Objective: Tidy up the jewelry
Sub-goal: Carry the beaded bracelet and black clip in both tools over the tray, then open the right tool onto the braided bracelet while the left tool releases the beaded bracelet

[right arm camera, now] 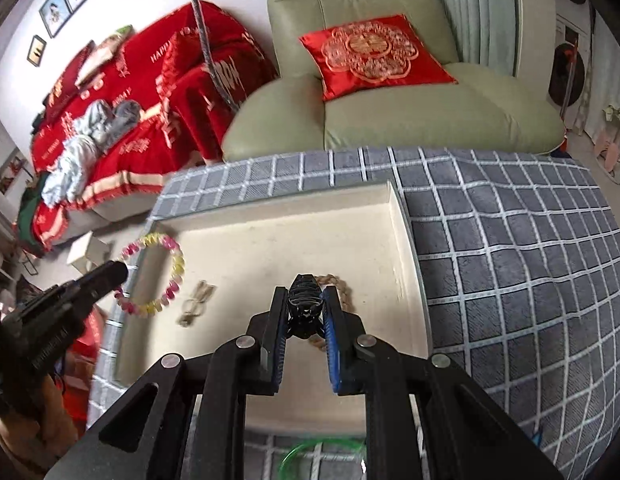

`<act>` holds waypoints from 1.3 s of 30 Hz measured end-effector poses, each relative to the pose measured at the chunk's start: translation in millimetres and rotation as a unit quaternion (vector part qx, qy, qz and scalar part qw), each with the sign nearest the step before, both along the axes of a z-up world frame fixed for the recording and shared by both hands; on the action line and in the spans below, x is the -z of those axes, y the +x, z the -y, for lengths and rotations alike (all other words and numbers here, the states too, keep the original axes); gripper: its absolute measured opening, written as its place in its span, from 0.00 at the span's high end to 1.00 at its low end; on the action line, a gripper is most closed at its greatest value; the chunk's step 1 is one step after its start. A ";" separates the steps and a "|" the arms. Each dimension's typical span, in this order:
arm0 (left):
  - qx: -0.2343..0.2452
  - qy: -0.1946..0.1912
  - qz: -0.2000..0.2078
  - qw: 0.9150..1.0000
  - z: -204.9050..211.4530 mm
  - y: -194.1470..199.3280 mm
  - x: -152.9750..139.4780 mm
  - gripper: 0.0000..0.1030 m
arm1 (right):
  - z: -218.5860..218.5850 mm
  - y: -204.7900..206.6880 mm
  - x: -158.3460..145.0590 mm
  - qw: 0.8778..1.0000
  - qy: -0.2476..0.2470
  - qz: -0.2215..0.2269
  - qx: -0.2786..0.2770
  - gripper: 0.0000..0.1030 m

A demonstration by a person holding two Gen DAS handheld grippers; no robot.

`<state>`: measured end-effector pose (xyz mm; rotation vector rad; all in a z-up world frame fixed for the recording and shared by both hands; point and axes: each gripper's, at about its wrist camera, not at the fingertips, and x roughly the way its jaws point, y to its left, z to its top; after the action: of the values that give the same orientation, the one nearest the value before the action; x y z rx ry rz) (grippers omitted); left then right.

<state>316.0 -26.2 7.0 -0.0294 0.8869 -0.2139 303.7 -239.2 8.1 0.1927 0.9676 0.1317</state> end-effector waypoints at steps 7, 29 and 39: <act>0.005 0.029 -0.017 0.999 13.6 7.3 34.0 0.76 | -2.1 15.5 33.4 1.000 -0.013 -0.019 -0.007 0.82; 0.012 0.100 -0.009 0.995 35.8 -0.2 47.7 0.76 | -6.5 14.0 57.6 0.999 -0.003 -0.031 -0.007 0.37; 0.006 0.099 -0.008 0.995 32.7 -1.1 46.5 0.75 | 9.2 1.0 32.8 0.997 0.074 -0.007 0.007 0.25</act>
<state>314.9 -58.9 -39.5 0.1591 0.9201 -0.1361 304.7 -248.4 -24.8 0.3378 0.9714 0.1894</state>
